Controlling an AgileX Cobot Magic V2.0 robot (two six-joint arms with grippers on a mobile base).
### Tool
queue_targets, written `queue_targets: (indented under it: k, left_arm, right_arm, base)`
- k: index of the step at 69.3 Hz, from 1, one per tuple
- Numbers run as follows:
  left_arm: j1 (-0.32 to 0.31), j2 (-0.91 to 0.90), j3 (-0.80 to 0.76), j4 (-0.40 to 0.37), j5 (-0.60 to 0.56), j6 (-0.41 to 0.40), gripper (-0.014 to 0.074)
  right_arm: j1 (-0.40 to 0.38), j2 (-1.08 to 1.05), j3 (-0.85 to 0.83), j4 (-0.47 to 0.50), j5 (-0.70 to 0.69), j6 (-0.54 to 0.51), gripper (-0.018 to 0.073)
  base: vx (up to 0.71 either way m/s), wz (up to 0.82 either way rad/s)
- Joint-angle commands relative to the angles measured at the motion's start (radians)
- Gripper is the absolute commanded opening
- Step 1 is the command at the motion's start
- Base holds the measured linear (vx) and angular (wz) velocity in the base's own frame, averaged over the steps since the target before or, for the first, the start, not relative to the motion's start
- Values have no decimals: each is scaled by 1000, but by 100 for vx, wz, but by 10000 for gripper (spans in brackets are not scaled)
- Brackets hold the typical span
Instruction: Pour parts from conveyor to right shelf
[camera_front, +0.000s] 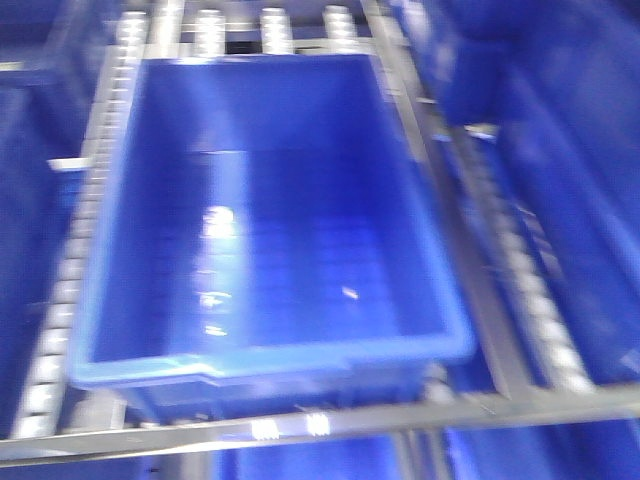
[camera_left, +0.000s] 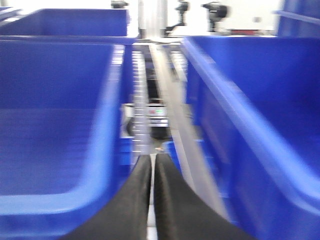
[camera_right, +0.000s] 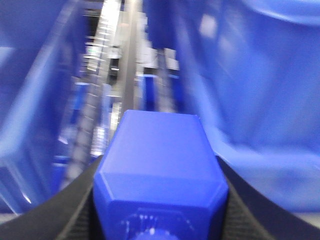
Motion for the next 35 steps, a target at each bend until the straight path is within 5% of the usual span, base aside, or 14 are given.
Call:
queue_targets:
  k: [1, 35]
  left_arm:
    - [-5, -12, -20, -7, -79, -8, -6]
    - [-5, -12, -20, -7, -79, -8, -6]
  right_arm:
    - [-1, 12, -29, -2, -78, -1, -5]
    - [-1, 12, -29, -2, -78, -1, -5]
  base:
    - [14, 52]
    - [12, 20]
